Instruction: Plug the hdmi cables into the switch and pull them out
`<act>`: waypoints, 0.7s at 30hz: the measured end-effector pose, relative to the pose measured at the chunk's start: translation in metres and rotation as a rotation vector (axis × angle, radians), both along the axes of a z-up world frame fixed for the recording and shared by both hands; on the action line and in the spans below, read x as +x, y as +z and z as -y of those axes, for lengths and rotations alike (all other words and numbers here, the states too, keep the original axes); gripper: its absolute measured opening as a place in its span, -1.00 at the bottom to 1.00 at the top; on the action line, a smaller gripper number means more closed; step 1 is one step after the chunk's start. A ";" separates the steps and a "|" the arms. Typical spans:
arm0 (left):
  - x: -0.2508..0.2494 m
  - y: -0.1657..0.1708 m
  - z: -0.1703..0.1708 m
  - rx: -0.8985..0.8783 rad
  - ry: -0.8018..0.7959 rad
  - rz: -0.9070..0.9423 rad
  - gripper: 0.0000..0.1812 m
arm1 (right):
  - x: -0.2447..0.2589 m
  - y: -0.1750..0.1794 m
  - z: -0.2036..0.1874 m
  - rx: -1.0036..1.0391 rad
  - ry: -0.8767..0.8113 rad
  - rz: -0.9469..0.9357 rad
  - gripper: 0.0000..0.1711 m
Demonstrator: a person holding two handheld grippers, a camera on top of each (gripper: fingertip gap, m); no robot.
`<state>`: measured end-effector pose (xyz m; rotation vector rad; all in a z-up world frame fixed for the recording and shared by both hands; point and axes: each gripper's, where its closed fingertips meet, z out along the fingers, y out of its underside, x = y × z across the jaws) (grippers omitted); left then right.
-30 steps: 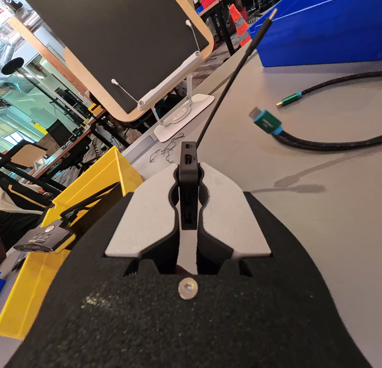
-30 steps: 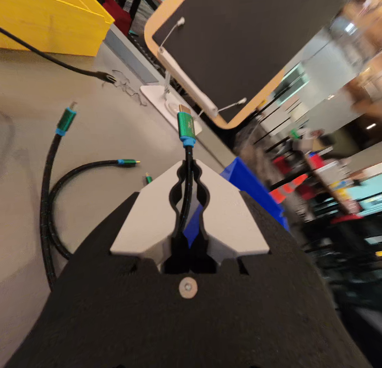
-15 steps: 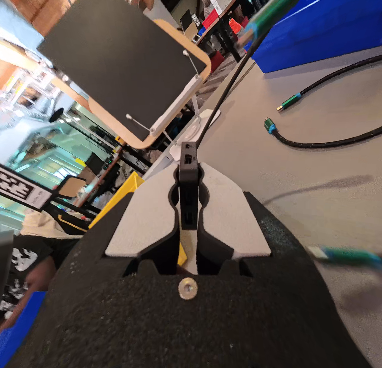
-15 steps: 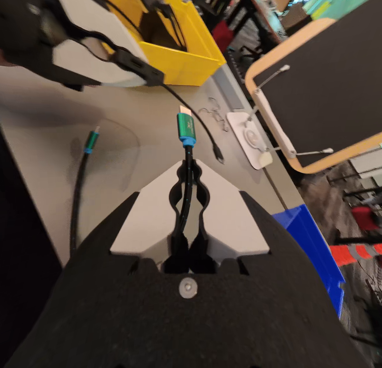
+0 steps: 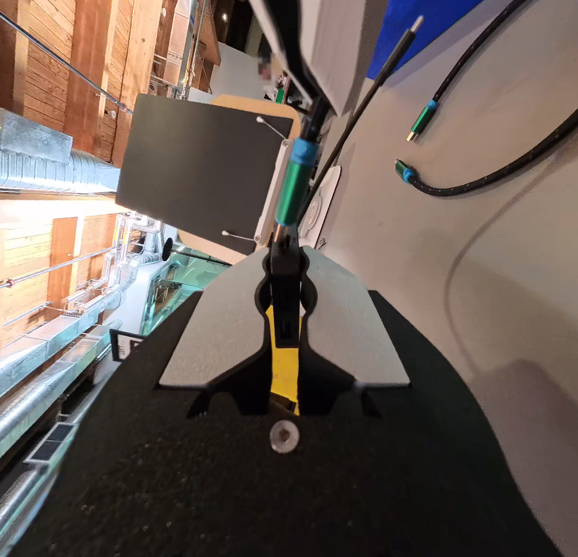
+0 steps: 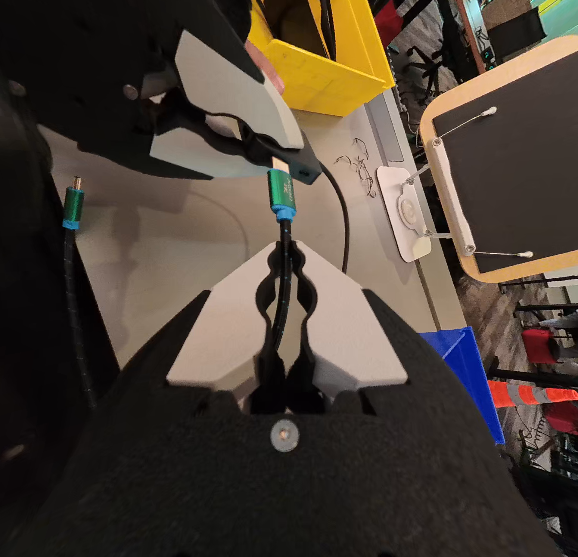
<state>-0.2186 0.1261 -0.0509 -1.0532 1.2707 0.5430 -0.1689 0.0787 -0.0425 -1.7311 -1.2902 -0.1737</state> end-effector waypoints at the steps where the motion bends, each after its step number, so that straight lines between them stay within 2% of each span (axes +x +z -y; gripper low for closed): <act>1: 0.001 -0.001 0.000 0.003 0.006 -0.011 -0.86 | 0.000 0.000 0.000 0.002 -0.001 0.005 -0.94; 13: 0.004 -0.010 0.000 0.004 0.020 -0.058 -0.86 | 0.002 -0.012 -0.003 -0.013 -0.013 0.055 -0.94; 21: 0.007 -0.016 0.000 -0.011 0.027 -0.071 -0.86 | 0.002 -0.014 -0.002 0.057 0.007 0.162 -0.93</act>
